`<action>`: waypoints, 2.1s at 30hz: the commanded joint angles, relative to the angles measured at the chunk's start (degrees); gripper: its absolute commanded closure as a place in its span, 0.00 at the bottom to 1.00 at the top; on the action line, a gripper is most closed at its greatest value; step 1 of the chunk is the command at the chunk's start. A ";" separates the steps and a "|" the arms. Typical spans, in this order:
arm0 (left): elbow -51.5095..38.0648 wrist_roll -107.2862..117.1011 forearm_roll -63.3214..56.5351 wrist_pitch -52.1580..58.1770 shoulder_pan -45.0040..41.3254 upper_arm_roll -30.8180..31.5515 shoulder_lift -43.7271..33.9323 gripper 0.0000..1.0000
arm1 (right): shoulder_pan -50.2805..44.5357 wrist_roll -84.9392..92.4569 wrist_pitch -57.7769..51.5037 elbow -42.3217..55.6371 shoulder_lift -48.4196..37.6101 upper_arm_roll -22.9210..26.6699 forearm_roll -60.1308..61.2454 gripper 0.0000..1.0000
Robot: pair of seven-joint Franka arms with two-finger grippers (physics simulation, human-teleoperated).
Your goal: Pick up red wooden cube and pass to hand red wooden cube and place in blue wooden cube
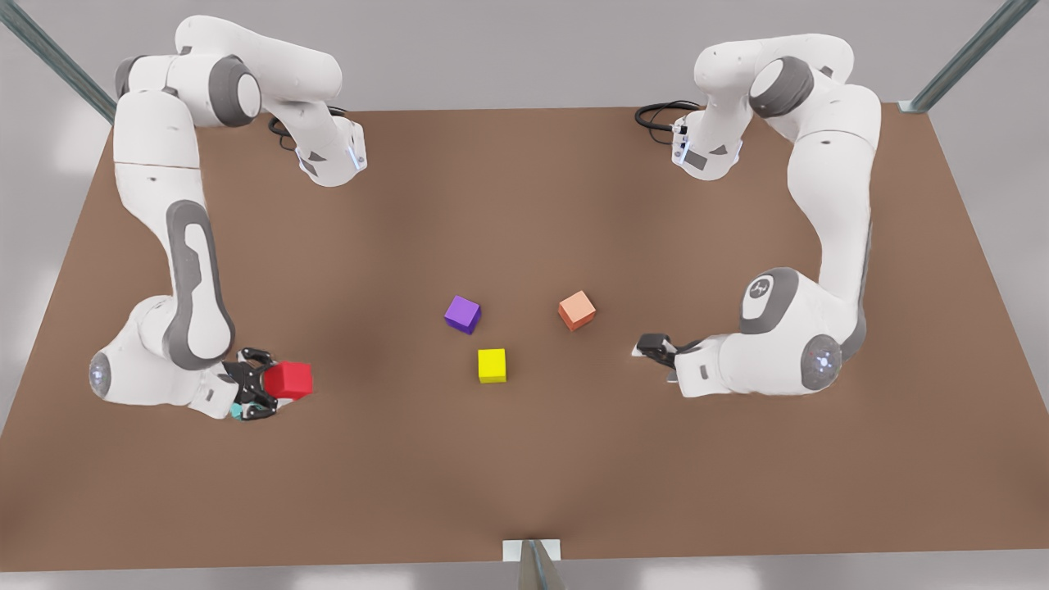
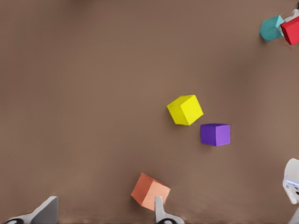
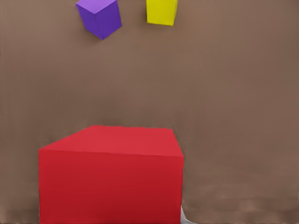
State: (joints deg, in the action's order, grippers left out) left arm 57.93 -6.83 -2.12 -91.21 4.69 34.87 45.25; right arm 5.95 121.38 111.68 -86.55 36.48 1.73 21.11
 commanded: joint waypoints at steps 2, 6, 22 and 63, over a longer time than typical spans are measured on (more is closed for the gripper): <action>0.25 16.06 -18.45 17.55 0.32 0.11 -2.70 0.00 | 0.03 -21.98 16.46 3.75 2.28 3.80 -20.85 0.50; 28.30 10.69 -1.92 5.33 -9.53 -24.94 -27.76 0.00 | 0.12 -22.60 21.91 5.69 4.39 6.53 -21.38 0.49; 23.02 10.17 1.07 11.49 -8.56 -23.53 -27.05 0.00 | -1.11 -25.41 22.79 -13.12 -1.76 5.39 -15.40 0.49; 24.16 6.56 3.88 11.23 -6.01 -22.30 -26.53 0.00 | -6.39 -130.96 -34.33 5.86 -27.86 4.77 -22.52 0.00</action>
State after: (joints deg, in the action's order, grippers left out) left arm 82.15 -0.26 1.91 -79.88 -1.28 12.60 18.86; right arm -0.48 38.01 78.83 -79.26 9.65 6.56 -1.03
